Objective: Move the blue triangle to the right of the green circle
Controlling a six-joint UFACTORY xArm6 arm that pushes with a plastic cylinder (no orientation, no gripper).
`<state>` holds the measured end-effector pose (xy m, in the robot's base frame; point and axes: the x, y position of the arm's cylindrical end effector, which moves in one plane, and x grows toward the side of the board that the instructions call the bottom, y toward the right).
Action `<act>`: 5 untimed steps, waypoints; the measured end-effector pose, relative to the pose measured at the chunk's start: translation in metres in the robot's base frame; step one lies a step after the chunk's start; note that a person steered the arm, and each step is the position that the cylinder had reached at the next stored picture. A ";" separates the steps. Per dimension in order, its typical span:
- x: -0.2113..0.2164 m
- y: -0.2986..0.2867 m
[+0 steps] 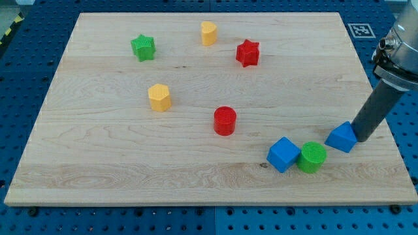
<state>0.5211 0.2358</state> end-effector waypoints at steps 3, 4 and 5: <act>-0.016 -0.016; -0.027 -0.032; -0.024 -0.043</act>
<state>0.4969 0.1930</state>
